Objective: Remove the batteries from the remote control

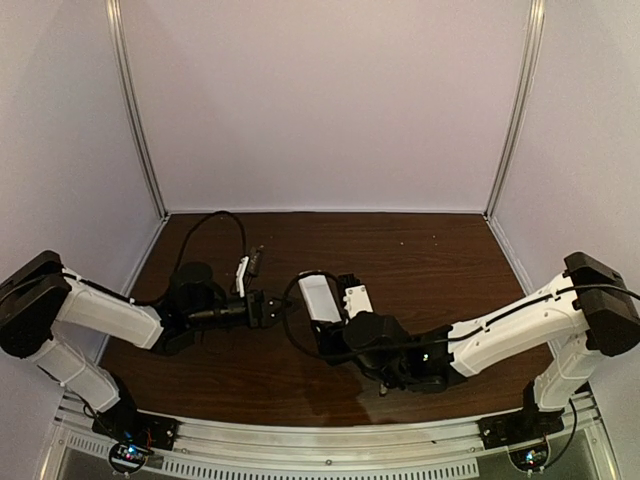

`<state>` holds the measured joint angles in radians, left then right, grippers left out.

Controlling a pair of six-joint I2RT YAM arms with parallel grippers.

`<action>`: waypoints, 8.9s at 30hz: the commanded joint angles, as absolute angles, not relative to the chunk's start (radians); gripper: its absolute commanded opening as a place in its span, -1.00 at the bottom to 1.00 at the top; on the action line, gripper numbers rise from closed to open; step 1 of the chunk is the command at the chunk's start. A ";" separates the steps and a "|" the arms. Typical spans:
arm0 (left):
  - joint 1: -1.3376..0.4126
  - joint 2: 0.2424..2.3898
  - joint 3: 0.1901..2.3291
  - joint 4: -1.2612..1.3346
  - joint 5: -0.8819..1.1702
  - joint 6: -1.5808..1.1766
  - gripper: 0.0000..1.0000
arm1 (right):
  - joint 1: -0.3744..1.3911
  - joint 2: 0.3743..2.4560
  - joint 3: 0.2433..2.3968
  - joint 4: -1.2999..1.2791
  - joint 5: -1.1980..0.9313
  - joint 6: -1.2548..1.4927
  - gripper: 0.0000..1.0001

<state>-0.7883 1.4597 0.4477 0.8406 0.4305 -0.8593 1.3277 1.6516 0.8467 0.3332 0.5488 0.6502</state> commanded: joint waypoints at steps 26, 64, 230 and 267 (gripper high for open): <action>-0.876 1.617 0.620 0.884 0.444 -0.898 -0.93 | 1.372 1.655 0.832 0.407 0.651 0.632 -0.02; -0.876 1.537 0.815 0.320 0.843 -0.542 -1.00 | 0.965 1.263 0.779 -0.015 -0.453 0.105 0.98; -0.876 1.635 0.570 1.007 0.471 -0.056 -0.88 | 0.992 1.753 0.503 1.534 -0.274 1.477 -0.68; -0.876 1.516 0.426 0.958 0.572 -0.070 -1.00 | 0.998 1.064 0.697 -0.185 0.059 0.767 0.99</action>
<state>-0.8761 1.4925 0.4389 0.8593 0.5106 -0.0551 0.9936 1.0821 0.6506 0.0574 0.0074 0.8562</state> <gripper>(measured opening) 0.569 0.995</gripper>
